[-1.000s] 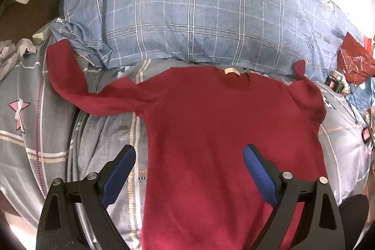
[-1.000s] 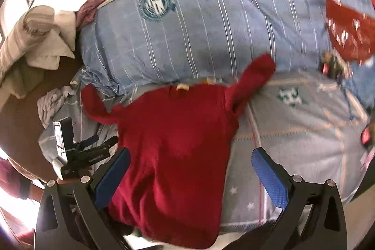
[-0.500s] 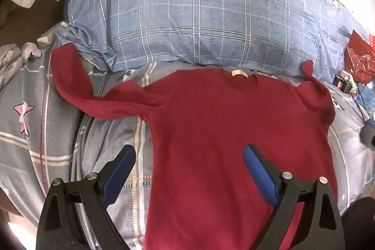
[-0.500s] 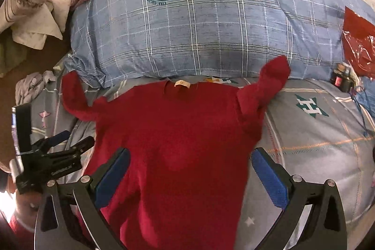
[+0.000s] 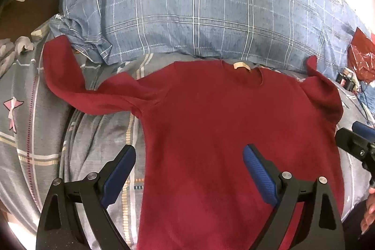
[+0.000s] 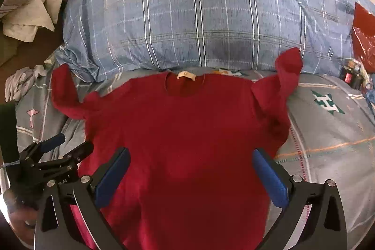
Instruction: Fold small clothes
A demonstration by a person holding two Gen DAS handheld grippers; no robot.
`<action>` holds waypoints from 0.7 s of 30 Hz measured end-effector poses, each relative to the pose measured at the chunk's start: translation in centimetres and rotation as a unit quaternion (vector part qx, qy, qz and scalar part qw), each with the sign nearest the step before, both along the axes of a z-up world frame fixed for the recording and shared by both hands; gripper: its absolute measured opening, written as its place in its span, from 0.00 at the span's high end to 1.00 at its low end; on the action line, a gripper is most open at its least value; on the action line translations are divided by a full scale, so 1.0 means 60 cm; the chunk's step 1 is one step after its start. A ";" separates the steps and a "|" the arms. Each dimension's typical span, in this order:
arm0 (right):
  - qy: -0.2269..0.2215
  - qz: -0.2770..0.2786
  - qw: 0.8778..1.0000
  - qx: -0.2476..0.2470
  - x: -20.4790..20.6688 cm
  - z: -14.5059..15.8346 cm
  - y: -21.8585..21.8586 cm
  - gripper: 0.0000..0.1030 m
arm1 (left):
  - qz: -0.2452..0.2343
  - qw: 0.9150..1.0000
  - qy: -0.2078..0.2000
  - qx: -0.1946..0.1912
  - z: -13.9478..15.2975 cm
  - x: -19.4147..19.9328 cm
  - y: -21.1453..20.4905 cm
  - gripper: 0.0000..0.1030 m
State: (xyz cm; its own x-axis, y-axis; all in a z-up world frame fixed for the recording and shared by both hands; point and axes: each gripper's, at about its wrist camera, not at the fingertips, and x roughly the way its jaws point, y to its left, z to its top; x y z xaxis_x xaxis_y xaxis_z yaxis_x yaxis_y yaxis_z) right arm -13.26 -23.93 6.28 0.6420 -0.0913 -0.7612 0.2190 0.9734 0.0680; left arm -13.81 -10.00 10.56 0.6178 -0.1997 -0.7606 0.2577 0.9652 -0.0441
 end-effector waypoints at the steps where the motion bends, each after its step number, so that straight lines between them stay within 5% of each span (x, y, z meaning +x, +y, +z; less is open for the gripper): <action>1: 0.002 0.000 1.000 0.002 0.002 -0.004 0.001 0.00 | -0.002 1.000 -0.001 -0.002 -0.001 0.002 -0.001 0.12; 21: 0.014 -0.004 1.000 0.011 0.022 -0.028 -0.007 0.00 | -0.006 1.000 0.015 -0.010 -0.019 0.025 -0.004 0.28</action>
State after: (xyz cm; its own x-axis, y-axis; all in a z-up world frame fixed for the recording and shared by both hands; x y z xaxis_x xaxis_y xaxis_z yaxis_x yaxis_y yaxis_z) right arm -11.92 -24.38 4.59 0.6191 -0.0793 -0.7813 0.2298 0.9696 0.0837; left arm -12.29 -10.22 9.44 0.5923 -0.2225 -0.7744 0.2676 0.9609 -0.0714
